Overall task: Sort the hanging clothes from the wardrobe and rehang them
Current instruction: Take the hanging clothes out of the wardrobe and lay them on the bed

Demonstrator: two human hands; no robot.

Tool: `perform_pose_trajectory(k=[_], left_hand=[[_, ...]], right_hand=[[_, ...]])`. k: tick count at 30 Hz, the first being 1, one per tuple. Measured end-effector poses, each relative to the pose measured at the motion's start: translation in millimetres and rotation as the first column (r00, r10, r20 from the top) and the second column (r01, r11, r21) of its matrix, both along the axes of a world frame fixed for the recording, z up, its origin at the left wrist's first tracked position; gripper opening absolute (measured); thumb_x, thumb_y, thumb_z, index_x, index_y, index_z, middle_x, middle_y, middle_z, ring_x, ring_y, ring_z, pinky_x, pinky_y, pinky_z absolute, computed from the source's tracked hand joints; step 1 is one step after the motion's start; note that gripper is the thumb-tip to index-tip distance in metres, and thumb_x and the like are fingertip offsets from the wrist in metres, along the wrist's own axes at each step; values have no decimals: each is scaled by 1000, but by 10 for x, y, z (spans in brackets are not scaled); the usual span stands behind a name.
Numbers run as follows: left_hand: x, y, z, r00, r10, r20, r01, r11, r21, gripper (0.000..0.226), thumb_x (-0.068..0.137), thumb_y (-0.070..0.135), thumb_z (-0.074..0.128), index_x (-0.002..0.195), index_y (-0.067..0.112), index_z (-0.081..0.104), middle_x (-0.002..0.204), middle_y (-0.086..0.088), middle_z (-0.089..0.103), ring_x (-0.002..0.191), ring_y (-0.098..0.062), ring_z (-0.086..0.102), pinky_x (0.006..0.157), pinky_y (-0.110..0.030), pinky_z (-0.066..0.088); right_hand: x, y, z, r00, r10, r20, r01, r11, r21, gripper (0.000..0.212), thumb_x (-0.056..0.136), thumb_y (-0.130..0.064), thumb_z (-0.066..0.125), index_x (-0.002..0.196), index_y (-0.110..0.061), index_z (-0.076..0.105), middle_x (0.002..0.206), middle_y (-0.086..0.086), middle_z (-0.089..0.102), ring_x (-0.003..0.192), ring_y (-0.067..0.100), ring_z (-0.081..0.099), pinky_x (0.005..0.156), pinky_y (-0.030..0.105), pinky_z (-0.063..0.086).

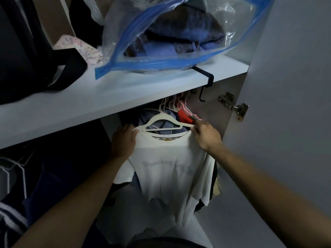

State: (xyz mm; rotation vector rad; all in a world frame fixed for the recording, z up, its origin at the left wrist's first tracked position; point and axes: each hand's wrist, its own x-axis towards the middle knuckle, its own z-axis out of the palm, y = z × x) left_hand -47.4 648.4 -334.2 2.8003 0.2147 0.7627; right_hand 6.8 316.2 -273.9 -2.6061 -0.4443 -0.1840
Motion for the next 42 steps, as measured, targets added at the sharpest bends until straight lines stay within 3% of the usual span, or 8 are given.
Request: perform_pose_trajectory(k=[8, 12, 16, 20, 26, 31, 36, 42], left_hand=[[-232, 49, 348, 989, 39, 144, -38, 999, -14, 43, 109, 40, 36, 99, 8, 63, 96, -18, 68, 86, -40, 64, 73, -47, 53], [-507, 25, 424, 993, 46, 110, -46, 999, -1, 42, 109, 42, 35, 96, 10, 59, 92, -15, 66, 80, -37, 64, 69, -44, 52], [-971, -177, 458, 997, 13, 73, -7, 996, -92, 44, 102, 52, 47, 90, 11, 58, 86, -10, 63, 74, -28, 60, 63, -38, 49], [-1504, -558, 530, 1000, 12, 10, -10, 982, -187, 55, 97, 67, 47, 86, 15, 60, 85, -4, 65, 76, -23, 62, 64, -38, 52], [-2230, -1179, 626, 1000, 4, -15, -7, 977, -215, 50, 102, 63, 48, 73, 22, 47, 73, 0, 55, 72, -22, 55, 58, -33, 40], [-2659, -1436, 610, 999, -31, -32, 24, 976, -216, 54, 99, 65, 43, 70, 20, 47, 68, 5, 50, 68, -18, 51, 56, -35, 44], [-2860, -1694, 539, 987, -146, -65, 131, 973, -192, 44, 100, 61, 50, 69, 30, 43, 69, 8, 52, 70, -18, 54, 57, -32, 43], [-3056, -2185, 197, 943, -315, -110, 300, 945, -134, 53, 97, 63, 49, 69, 19, 53, 70, 3, 58, 65, -20, 56, 54, -35, 47]], right_hand=[[-80, 118, 279, 980, -21, 199, 29, 999, -34, 24, 108, -31, 48, 106, -8, 54, 103, 15, 63, 100, 38, 56, 75, 43, 39], [-308, 64, 368, 981, -6, 195, 10, 1000, -15, 22, 107, -31, 51, 108, -9, 55, 105, 13, 64, 99, 36, 58, 76, 43, 42], [-701, -112, 413, 986, 36, 164, -39, 999, 13, 27, 105, -27, 55, 126, -9, 57, 117, 15, 65, 103, 38, 62, 83, 48, 51], [-1122, -423, 405, 991, 54, 118, -58, 998, 30, 18, 104, -28, 59, 105, -11, 55, 103, 13, 66, 97, 37, 61, 80, 47, 51], [-1750, -931, 389, 991, 90, 96, -95, 994, 45, 18, 104, -28, 60, 103, -10, 59, 100, 10, 66, 95, 33, 61, 79, 43, 47], [-2199, -1287, 278, 986, 156, 61, -159, 986, 46, 20, 105, -33, 55, 98, -14, 56, 96, 3, 61, 92, 29, 59, 73, 42, 48], [-2808, -1657, 18, 999, 40, 33, -43, 997, 69, 21, 106, -36, 52, 95, -18, 51, 94, -2, 57, 91, 26, 56, 68, 39, 45], [-3762, -2243, -259, 978, -207, 5, 206, 975, 78, 23, 104, -38, 54, 95, -17, 56, 93, -2, 59, 90, 26, 56, 67, 37, 40]])
